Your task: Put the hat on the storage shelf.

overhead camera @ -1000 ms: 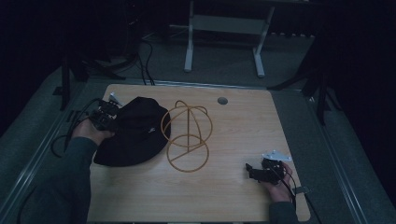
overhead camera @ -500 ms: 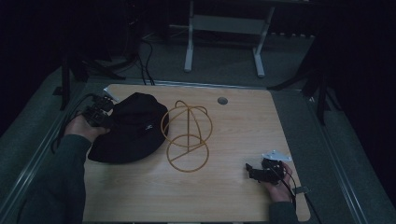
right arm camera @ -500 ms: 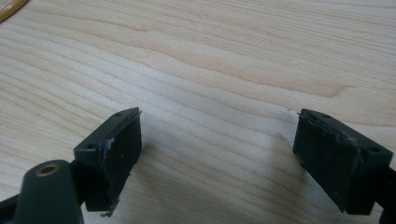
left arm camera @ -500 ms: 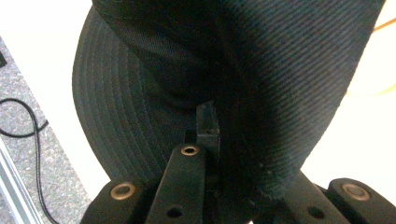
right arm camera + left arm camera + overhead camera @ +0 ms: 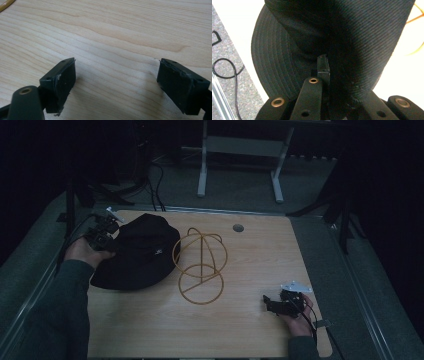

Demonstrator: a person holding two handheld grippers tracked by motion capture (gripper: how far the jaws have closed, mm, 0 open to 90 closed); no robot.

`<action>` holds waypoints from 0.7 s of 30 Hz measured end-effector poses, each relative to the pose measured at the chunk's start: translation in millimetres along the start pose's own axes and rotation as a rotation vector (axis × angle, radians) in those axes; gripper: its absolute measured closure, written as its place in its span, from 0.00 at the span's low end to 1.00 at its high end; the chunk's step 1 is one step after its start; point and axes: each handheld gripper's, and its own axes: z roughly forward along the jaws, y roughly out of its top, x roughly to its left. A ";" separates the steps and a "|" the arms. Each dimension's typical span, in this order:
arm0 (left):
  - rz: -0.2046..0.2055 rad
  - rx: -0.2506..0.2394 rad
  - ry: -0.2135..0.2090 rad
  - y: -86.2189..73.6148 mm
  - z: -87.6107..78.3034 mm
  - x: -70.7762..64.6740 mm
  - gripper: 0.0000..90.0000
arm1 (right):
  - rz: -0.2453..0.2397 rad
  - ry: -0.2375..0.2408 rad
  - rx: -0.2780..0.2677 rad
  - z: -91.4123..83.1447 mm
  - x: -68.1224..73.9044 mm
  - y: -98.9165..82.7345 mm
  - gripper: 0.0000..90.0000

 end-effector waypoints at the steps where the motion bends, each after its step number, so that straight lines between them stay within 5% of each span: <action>1: 0.002 -0.003 0.002 0.5 -2.1 -0.3 0.98 | -0.002 -0.001 -0.001 0.0 -0.1 0.0 0.17; 21: -0.005 -0.073 -0.026 4.0 -22.5 1.5 0.98 | -0.001 -0.001 -0.001 0.1 -0.1 0.0 0.17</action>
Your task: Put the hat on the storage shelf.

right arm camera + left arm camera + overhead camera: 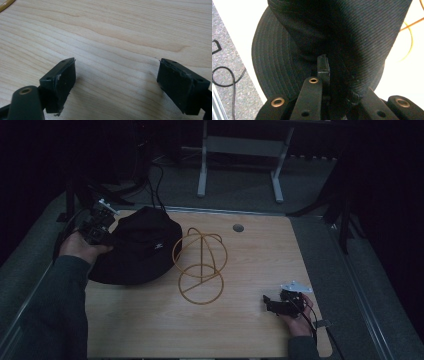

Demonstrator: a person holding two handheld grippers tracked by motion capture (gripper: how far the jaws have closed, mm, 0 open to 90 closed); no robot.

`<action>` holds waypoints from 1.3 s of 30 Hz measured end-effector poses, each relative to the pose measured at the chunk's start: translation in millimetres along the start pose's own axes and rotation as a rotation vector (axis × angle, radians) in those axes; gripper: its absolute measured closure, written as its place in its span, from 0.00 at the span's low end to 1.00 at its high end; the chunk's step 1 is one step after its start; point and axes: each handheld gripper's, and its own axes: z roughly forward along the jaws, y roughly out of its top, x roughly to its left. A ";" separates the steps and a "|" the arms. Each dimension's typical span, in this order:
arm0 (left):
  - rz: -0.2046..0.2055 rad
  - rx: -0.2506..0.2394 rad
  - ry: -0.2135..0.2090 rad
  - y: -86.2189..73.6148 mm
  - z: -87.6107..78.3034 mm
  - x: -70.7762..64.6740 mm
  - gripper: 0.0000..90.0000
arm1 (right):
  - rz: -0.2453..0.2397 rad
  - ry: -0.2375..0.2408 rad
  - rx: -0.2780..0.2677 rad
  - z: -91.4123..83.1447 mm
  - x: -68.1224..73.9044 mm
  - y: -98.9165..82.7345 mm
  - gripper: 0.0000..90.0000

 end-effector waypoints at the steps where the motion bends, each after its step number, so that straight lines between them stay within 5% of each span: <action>1: 0.001 -0.004 -0.001 0.1 -1.1 0.2 0.98 | 0.000 0.000 0.000 0.0 0.0 0.0 0.17; 39: -0.020 -0.113 -0.014 2.7 -30.8 1.4 0.98 | 0.001 -0.001 0.000 0.1 0.1 0.1 0.17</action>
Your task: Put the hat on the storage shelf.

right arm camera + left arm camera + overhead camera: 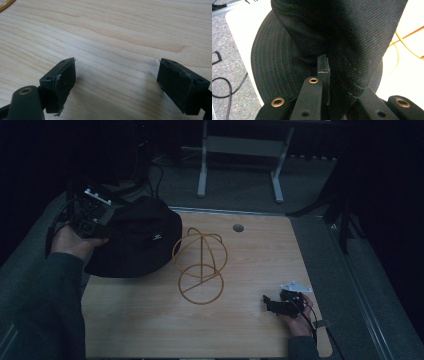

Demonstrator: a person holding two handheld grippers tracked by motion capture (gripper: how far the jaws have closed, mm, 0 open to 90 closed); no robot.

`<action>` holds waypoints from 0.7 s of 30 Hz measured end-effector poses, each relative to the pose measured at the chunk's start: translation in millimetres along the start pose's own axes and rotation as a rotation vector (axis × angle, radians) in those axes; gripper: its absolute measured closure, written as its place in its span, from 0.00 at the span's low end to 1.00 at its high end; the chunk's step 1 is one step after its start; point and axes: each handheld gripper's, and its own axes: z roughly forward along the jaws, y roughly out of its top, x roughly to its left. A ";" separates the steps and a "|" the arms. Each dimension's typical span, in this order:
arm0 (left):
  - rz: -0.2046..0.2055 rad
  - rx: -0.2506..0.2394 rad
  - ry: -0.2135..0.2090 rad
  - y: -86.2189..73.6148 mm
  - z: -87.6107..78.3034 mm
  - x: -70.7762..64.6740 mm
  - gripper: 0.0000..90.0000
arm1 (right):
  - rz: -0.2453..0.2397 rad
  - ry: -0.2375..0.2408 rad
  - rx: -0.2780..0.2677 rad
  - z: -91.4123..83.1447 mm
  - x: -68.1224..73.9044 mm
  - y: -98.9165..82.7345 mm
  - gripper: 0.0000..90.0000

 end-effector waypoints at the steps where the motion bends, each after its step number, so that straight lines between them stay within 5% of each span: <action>1: 0.002 0.000 -0.002 0.2 -1.0 0.2 0.98 | -0.001 0.000 0.000 0.0 0.0 0.0 0.17; 21: 0.019 -0.034 -0.026 3.2 -23.9 0.8 0.98 | 0.000 0.000 0.001 0.0 0.0 0.0 0.17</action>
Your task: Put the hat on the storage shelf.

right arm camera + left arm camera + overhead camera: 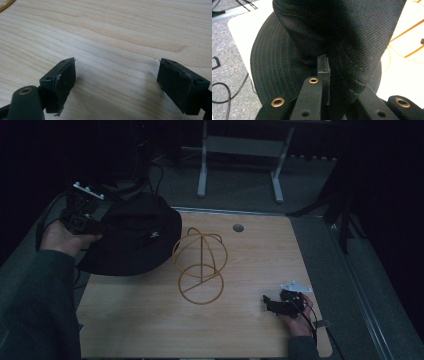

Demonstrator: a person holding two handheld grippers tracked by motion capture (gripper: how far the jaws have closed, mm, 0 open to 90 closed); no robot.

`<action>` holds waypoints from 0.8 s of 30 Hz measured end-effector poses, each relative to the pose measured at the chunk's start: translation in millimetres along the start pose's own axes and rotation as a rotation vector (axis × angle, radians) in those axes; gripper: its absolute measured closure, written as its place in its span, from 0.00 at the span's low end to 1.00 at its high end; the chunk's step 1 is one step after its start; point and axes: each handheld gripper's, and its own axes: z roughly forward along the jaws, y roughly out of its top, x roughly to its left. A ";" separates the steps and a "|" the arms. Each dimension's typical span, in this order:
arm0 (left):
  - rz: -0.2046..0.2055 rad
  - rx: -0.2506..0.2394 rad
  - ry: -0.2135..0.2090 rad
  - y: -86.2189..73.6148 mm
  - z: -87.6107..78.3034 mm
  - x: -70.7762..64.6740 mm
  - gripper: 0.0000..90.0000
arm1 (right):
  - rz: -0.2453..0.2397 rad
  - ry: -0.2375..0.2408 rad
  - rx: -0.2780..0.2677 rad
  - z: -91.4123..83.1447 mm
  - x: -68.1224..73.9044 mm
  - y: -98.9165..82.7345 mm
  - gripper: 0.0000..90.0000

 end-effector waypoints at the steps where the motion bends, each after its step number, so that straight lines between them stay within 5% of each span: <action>1: 0.003 0.000 -0.002 0.7 -1.2 -0.2 0.98 | 0.000 0.000 0.000 0.0 0.0 0.0 0.17; 24: 0.013 -0.041 -0.031 5.8 -13.5 -0.6 0.98 | 0.000 0.000 0.001 0.2 0.1 0.2 0.17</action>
